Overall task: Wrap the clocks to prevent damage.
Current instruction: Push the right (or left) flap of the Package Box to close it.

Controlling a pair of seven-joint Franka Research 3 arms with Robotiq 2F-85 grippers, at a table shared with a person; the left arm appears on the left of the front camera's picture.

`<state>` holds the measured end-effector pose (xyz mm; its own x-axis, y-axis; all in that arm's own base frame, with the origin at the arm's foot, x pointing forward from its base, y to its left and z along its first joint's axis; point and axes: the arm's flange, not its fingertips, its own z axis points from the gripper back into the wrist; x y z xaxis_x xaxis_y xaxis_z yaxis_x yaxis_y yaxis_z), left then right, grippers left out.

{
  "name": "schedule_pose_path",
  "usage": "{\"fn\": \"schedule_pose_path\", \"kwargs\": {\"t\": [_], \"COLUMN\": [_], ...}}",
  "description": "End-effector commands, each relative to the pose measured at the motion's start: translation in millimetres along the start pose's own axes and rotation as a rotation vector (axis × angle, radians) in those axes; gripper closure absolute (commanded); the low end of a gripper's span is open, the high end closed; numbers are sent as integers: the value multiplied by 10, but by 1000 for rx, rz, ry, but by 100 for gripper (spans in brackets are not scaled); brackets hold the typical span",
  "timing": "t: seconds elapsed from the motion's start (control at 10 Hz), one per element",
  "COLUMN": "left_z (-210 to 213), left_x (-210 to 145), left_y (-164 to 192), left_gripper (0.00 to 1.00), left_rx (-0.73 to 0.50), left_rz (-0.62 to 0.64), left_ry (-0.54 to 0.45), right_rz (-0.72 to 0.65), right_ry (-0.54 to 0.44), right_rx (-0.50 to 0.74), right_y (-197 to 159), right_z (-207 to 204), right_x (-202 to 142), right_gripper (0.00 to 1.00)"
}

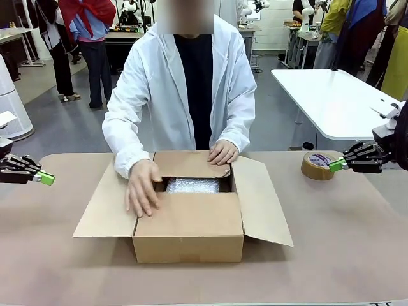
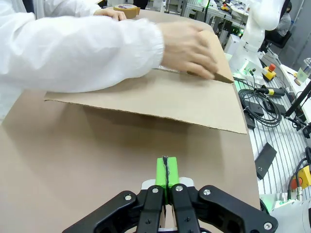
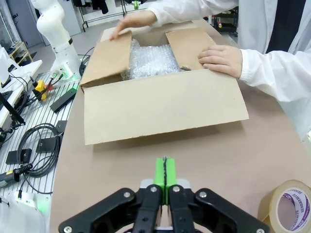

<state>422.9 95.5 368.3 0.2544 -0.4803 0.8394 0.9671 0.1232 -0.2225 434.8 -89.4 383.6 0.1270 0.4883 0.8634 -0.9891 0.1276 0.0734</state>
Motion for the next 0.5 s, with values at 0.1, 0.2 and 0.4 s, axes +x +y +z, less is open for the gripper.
{"fn": "schedule_pose_path", "kwargs": {"t": [0.1, 0.2, 0.4], "left_z": [-3, -3, -3], "left_x": [5, 5, 5], "left_y": [2, 2, 2], "left_gripper": [100, 100, 100], "left_rx": [7, 7, 7], "left_rz": [0, 0, 0], "left_ry": [-6, -6, -6], "right_rz": [-1, -1, -1], "right_ry": [-7, -7, -7], "right_rx": [3, 3, 3], "right_y": [6, 6, 6], "right_z": [0, 0, 0], "right_x": [-7, -7, -7], "right_gripper": [99, 99, 99]}}
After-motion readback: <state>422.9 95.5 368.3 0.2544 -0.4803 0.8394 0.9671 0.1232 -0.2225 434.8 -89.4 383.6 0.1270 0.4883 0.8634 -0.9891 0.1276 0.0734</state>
